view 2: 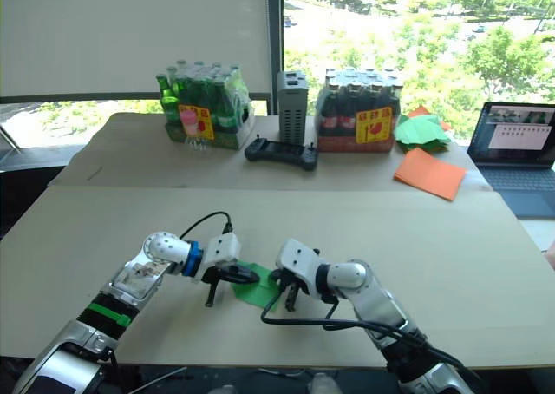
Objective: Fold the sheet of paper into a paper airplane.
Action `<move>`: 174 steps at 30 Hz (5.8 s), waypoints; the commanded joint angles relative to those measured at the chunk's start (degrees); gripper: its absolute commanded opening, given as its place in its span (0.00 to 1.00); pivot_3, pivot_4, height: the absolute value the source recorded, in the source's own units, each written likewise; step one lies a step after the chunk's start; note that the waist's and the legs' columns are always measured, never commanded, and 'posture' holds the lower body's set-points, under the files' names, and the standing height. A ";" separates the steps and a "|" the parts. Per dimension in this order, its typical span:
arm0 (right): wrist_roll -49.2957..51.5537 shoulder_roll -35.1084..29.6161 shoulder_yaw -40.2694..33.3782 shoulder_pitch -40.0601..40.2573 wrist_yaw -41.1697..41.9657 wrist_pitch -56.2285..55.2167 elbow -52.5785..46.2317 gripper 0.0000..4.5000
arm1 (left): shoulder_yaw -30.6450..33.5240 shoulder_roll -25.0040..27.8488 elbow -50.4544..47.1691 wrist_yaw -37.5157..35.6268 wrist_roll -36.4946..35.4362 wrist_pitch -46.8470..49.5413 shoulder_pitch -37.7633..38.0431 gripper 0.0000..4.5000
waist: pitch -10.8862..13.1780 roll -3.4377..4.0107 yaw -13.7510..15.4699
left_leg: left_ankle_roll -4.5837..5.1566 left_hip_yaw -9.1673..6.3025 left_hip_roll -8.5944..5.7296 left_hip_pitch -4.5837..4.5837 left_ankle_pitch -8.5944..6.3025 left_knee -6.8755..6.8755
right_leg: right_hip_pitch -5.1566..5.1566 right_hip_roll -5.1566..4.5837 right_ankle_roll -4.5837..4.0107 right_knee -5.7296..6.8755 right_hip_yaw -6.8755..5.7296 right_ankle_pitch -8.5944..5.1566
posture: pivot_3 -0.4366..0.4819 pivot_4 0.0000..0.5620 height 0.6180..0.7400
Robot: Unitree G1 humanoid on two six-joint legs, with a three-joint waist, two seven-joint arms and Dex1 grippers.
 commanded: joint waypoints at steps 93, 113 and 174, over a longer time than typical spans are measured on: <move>4.18 -4.18 -7.55 2.23 -4.32 -4.91 -19.69 0.00 | 27.70 6.23 -25.24 14.86 -32.70 34.25 11.33 0.00 | 0.10 -0.04 -0.02 | -0.05 -0.04 0.03 -0.32 0.03 -0.13 | -0.37 -0.01 -0.05 -0.02 -0.06 -0.01 | 0.48 0.27 1.00; -30.80 -10.40 5.36 7.56 -14.90 -41.64 -6.64 0.20 | 28.71 5.65 -22.69 15.53 -34.00 34.59 10.36 0.00 | 0.13 -0.09 0.01 | -0.12 -0.01 0.00 -0.30 0.07 -0.12 | -0.34 -0.03 -0.08 -0.03 -0.02 0.01 | 0.48 0.27 1.00; -10.64 -1.30 6.56 6.65 -3.66 2.63 -8.80 0.01 | 6.89 9.96 -9.91 1.18 -8.96 14.11 -0.38 0.00 | 0.10 -0.12 -0.22 | -0.11 -0.01 0.02 -0.01 0.07 -0.12 | -0.11 0.02 -0.09 0.06 -0.01 0.01 | 0.48 0.27 1.00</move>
